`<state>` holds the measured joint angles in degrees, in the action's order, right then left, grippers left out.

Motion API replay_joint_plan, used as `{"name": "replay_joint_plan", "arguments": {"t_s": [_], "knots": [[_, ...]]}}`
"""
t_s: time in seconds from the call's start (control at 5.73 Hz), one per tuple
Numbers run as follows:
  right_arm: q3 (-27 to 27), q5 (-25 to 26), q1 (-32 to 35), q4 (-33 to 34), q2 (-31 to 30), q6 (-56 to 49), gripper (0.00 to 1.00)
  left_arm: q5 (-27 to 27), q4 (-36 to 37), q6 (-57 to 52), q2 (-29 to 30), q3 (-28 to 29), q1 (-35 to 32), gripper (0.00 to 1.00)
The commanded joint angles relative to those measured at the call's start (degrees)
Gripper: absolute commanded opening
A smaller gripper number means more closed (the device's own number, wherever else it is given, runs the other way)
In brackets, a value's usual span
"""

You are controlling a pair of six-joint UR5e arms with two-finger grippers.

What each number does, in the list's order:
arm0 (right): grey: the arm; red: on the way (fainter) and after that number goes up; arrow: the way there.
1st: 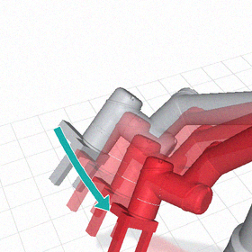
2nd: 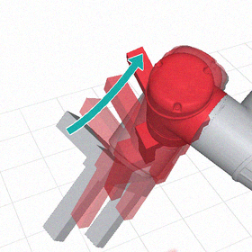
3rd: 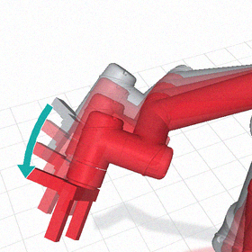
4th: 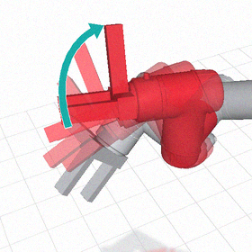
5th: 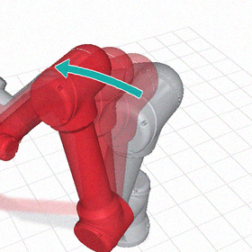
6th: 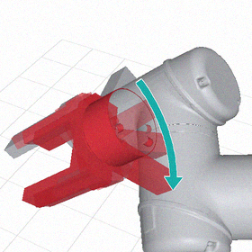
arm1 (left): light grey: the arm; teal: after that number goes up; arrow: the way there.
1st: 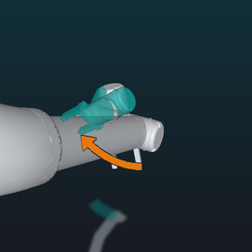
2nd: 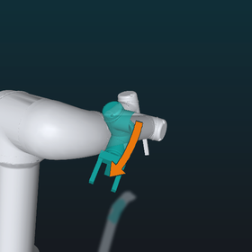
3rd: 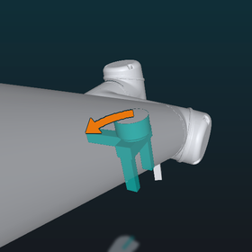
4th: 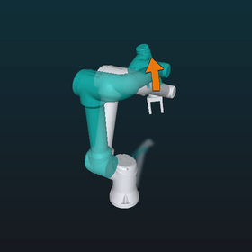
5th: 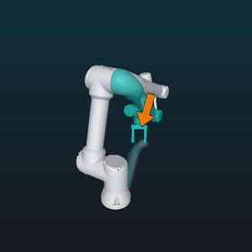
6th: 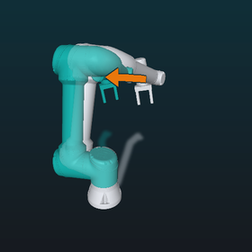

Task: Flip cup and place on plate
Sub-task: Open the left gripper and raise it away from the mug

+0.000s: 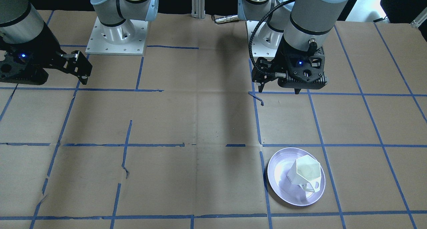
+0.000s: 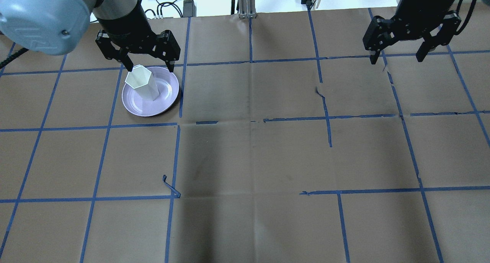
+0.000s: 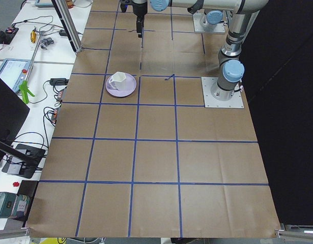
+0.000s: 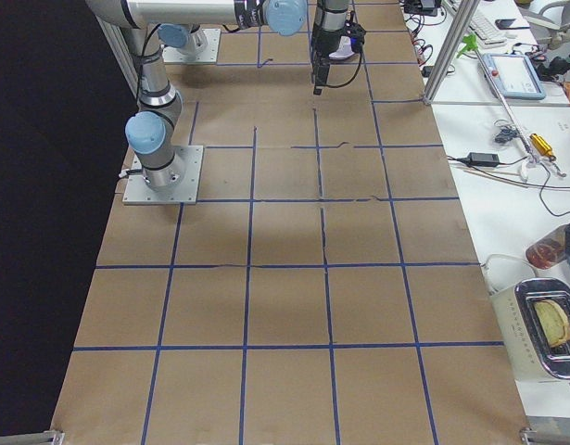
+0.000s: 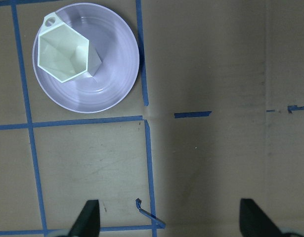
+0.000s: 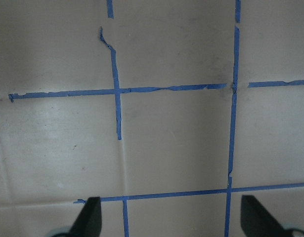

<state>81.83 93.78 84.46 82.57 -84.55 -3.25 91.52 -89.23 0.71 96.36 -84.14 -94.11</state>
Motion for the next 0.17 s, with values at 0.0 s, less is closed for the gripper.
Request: {"name": "replay_joint_plan", "arguments": {"t_s": [0.0], "knots": [[0.0, 0.0, 0.0, 0.0, 0.0, 0.0, 1.0, 0.0, -0.1, 0.1, -0.2, -0.1, 0.0, 0.99]]}}
